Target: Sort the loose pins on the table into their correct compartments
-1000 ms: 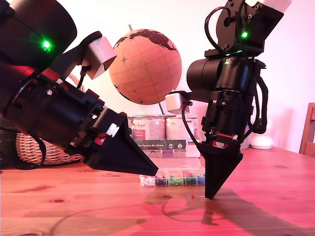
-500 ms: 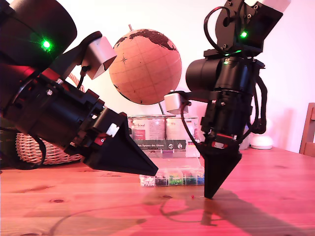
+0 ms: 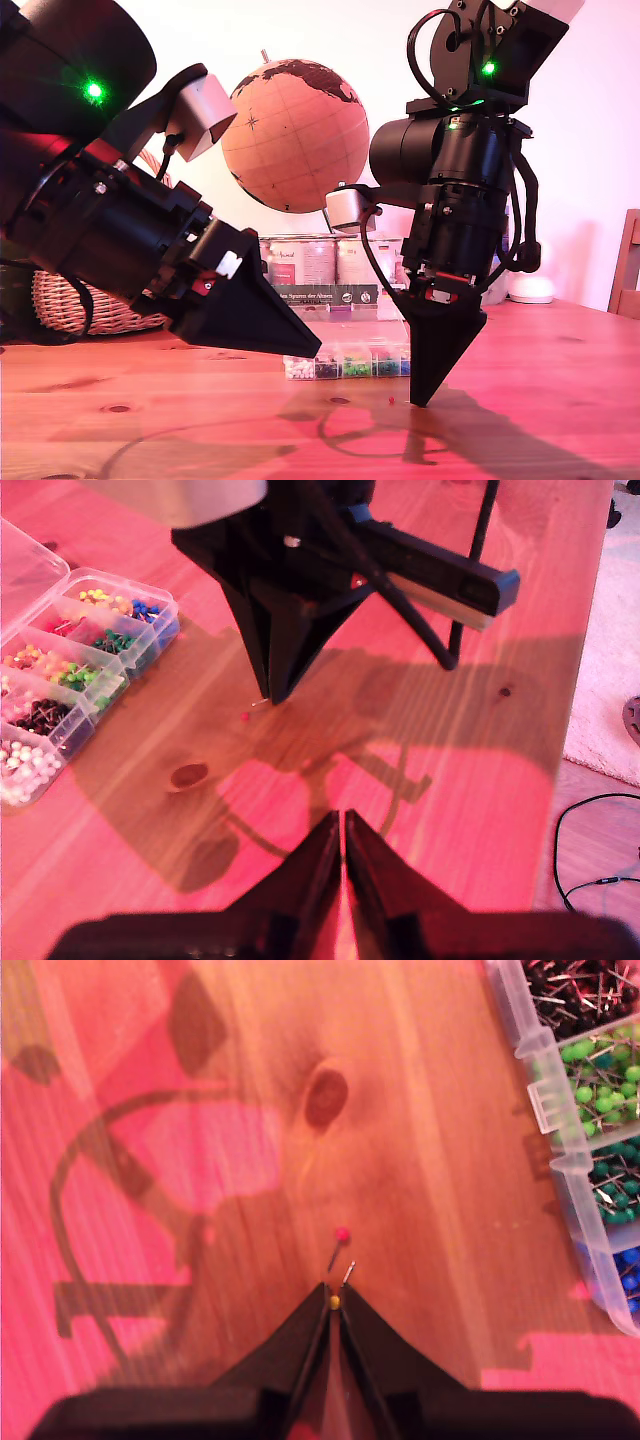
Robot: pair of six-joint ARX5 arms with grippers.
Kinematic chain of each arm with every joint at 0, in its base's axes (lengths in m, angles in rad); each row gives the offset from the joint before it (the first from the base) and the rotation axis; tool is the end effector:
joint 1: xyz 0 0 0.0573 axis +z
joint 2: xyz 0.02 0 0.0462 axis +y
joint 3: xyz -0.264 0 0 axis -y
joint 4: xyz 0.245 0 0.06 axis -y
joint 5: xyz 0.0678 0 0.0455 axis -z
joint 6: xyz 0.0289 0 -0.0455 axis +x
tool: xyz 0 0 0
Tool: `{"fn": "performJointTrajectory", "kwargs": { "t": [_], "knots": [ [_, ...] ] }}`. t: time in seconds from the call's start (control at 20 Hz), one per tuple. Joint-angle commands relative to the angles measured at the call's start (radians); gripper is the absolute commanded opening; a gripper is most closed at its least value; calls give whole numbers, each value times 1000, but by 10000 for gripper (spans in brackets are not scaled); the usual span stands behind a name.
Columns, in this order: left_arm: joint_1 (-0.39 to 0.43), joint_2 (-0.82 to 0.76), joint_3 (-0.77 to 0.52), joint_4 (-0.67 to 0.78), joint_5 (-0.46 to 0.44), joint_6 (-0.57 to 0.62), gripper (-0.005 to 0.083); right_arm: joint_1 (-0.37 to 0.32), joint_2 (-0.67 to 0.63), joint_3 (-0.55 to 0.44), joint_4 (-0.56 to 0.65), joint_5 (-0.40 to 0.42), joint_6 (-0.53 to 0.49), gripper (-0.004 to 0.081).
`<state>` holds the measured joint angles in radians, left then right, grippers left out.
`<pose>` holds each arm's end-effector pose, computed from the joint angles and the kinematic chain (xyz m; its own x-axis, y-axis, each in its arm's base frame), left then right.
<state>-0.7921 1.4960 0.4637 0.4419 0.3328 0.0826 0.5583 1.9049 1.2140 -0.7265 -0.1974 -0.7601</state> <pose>0.1734 -0.1892 0.1343 0.3189 -0.7883 -0.5261 0.8927 0.4363 -0.1127 0.2924 0.1893 0.1480 0.0232 0.2457 -0.9691 -0.9724 0.2306 0.0352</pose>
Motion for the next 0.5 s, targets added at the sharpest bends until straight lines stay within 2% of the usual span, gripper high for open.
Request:
{"fn": "performJointTrajectory", "kwargs": {
  "t": [0.0, 0.45],
  "knots": [
    [-5, 16, -2, 8, 2, 4, -23, 6, 32, 1, -5, 7, 1, -13],
    [-5, 16, -2, 8, 2, 4, -23, 4, 32, 74, -76, 5, 6, -13]
  ]
}}
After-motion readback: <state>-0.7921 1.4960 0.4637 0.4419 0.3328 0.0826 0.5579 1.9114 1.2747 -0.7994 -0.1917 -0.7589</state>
